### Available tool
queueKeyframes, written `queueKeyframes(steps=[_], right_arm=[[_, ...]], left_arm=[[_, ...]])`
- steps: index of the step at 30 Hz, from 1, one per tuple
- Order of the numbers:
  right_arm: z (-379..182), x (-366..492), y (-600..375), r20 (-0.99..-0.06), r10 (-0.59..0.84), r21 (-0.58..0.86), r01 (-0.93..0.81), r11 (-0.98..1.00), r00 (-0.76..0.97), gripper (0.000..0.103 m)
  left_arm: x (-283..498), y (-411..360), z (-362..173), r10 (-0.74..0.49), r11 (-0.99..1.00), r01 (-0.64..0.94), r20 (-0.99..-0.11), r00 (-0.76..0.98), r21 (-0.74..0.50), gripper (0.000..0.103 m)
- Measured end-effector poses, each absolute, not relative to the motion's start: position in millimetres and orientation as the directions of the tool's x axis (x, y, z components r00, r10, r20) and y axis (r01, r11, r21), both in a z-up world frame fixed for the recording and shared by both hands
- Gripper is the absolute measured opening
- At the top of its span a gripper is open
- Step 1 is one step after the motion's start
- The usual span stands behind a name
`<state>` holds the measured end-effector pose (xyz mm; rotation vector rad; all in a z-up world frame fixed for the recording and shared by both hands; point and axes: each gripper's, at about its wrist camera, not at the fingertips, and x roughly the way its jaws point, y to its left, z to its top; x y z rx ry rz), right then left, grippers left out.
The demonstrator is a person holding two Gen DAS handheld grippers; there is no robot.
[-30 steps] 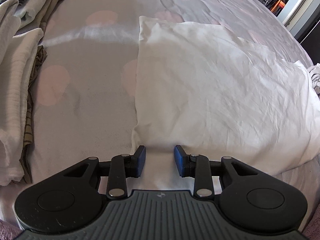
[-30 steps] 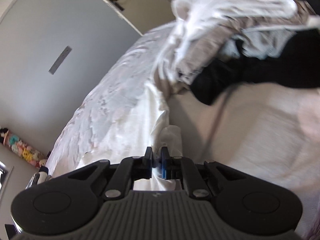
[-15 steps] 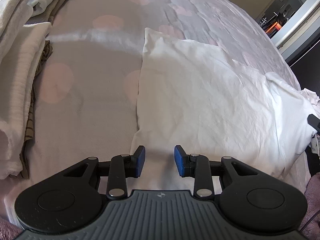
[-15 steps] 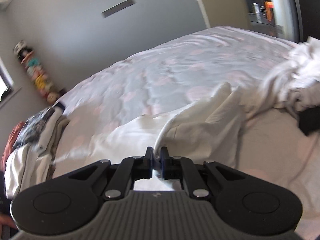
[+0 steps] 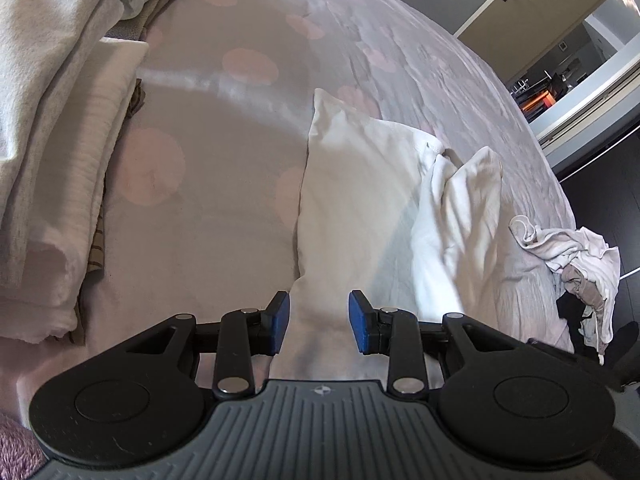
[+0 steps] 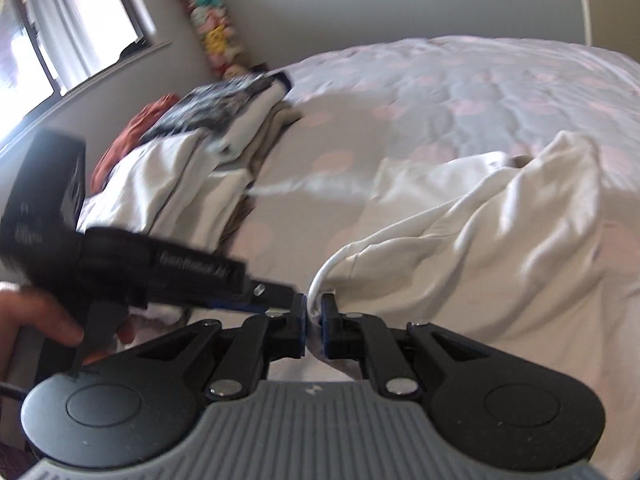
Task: Fold clothes
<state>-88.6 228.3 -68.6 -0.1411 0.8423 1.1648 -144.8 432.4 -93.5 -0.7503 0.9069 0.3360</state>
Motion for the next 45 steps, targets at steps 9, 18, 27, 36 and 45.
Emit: queueKeyframes(steps=[9, 18, 27, 36, 45], right_arm=[[-117.5, -106.3, 261.5, -0.727, 0.681, 0.254, -0.889, 0.382, 0.085, 0.012], [-107.3, -115.7, 240.2, -0.713, 0.695, 0.186, -0.931, 0.314, 0.092, 0.04], [-105.4, -98.9, 167.9, -0.763, 0.598, 0.066, -0.891, 0.45, 0.245, 0.044], [-108.5, -66.8, 114.3, -0.76, 0.579, 0.154, -0.783, 0.603, 0.297, 0.044], [-110.6, -59.2, 105.8, -0.741, 0.597, 0.184, -0.762, 0.621, 0.307, 0.045]], left_arm=[[-144.6, 436.9, -103.5, -0.072, 0.696, -0.56, -0.82, 0.568, -0.449, 0.029], [-142.7, 428.8, -107.8, -0.103, 0.717, -0.53, -0.82, 0.563, -0.453, 0.037], [-140.5, 409.8, -107.0, -0.119, 0.754, -0.495, -0.831, 0.543, -0.431, 0.038], [-135.0, 402.7, -119.7, 0.05, 0.804, -0.555, -0.904, 0.424, -0.215, 0.023], [-150.4, 410.1, -95.6, -0.01, 0.762, -0.538, -0.836, 0.548, -0.362, 0.023]])
